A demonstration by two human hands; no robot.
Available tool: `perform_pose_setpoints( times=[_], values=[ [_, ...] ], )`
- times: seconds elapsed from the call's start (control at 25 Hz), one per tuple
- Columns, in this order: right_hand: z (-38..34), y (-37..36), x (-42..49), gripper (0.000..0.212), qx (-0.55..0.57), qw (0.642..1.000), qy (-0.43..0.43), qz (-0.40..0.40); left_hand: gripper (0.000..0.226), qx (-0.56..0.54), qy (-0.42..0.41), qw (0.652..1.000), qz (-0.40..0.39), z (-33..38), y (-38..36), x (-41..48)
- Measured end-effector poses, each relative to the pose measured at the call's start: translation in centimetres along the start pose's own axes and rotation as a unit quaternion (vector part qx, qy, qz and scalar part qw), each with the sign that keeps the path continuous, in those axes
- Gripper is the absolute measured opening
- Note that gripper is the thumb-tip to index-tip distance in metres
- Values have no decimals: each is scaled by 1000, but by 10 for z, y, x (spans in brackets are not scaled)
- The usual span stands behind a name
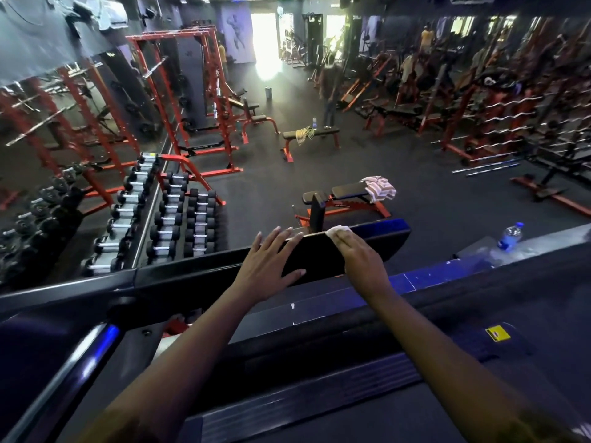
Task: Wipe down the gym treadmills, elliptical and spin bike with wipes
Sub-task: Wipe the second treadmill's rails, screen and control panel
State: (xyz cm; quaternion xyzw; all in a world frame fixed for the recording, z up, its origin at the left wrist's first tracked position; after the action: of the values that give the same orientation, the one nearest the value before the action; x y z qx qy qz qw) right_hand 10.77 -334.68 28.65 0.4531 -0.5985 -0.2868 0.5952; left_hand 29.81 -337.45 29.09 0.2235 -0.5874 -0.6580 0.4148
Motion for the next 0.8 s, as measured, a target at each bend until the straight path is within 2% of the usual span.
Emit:
perform_pose_setpoints(
  times=[0.08,0.16,0.32,0.4,0.52,0.6,0.72,0.8],
  values=[
    [23,6,-2,49,3,999,-31,-8,88,3,-33,999,-24,14,-6,21],
    [47,12,-5,54,-4,999,-42,-7,86,20,-59,997,-46,20,-14,34],
    [93,14,1,50,-20,992,-124,4,79,47,-88,995,-12,20,-23,38],
    [78,12,5,45,14,994,-108,7,77,48,-91,995,12,20,-25,37],
    [42,4,2,51,18,1000,-17,-17,77,45,-97,994,20,21,-26,37],
    [52,8,1,54,15,999,-28,6,78,44,-94,995,9,20,-26,37],
    [89,13,0,46,19,996,-82,31,85,38,-93,995,-1,22,-24,37],
    [107,9,3,46,13,995,-90,36,93,21,-97,995,-32,20,-18,42]
  ],
)
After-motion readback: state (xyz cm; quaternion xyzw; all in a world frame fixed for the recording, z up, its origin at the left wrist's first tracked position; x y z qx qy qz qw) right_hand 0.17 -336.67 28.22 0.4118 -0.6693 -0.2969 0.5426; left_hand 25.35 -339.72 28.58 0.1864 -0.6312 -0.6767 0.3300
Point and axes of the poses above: each hand's wrist, its own x-axis towards the middle knuckle, its own y-axis out of the back of the hand, z = x × y, the point moved 3 cm from there along x, towards the middle knuckle, and after that the axes turned 10 degrees about -x, right-handed, at the moved point
